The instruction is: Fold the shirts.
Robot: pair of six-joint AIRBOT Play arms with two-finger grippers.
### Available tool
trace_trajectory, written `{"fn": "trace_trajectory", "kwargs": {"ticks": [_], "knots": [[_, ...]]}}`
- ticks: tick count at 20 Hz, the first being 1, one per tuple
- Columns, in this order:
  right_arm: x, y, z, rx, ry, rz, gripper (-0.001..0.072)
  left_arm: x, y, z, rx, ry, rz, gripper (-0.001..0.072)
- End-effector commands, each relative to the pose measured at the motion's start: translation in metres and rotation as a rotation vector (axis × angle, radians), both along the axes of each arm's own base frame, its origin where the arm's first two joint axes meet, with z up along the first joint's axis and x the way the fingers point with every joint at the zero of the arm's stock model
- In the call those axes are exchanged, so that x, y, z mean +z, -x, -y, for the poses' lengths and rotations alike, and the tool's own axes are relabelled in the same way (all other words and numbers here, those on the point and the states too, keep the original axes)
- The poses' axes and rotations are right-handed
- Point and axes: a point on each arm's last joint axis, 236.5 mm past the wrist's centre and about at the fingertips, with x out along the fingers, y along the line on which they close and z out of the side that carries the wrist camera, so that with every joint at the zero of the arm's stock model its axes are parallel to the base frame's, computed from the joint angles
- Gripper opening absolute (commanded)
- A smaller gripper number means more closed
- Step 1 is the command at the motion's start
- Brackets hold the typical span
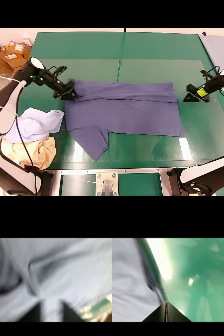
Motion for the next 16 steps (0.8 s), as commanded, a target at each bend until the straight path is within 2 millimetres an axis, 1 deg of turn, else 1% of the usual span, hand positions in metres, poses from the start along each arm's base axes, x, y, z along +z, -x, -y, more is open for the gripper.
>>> {"fn": "trace_trajectory", "kwargs": {"ticks": [1,3,5,7,8,10,11,12,13,14,16], "knots": [[0.025,0.039,0.010,-0.055,0.067,-0.097,0.0014,0.015,0.042,-0.001,-0.093,0.015,-0.149,0.0019],[0.031,0.063,-0.003,-0.055,0.061,-0.108,0.0013,0.026,0.048,-0.007,-0.102,-0.028,-0.114,0.0018],[0.029,0.097,-0.020,-0.081,0.055,-0.128,0.0013,0.034,0.063,-0.022,-0.112,-0.134,-0.056,0.0018],[0.018,0.137,-0.040,-0.160,0.046,-0.150,0.0013,0.038,0.089,-0.032,-0.085,-0.210,0.026,0.0018],[0.010,0.157,-0.053,-0.194,0.041,-0.158,0.0014,0.039,0.104,-0.032,-0.052,-0.213,0.059,0.0018],[-0.007,0.184,-0.077,-0.241,0.013,-0.146,0.0017,0.035,0.141,-0.034,0.032,-0.226,0.110,0.0019],[-0.016,0.193,-0.086,-0.254,0.001,-0.137,0.0065,0.030,0.157,-0.035,0.063,-0.231,0.126,0.0021],[-0.026,0.202,-0.095,-0.267,-0.016,-0.137,0.0215,0.022,0.170,-0.036,0.099,-0.233,0.134,0.0102],[-0.034,0.206,-0.104,-0.283,-0.039,-0.137,0.0382,0.012,0.182,-0.036,0.145,-0.235,0.123,0.0382],[-0.042,0.206,-0.112,-0.307,-0.067,-0.129,0.0473,0.001,0.192,-0.033,0.175,-0.223,0.104,0.0437],[-0.053,0.200,-0.121,-0.354,-0.101,-0.093,0.0473,-0.020,0.211,-0.020,0.194,-0.181,0.051,0.0438]]}}
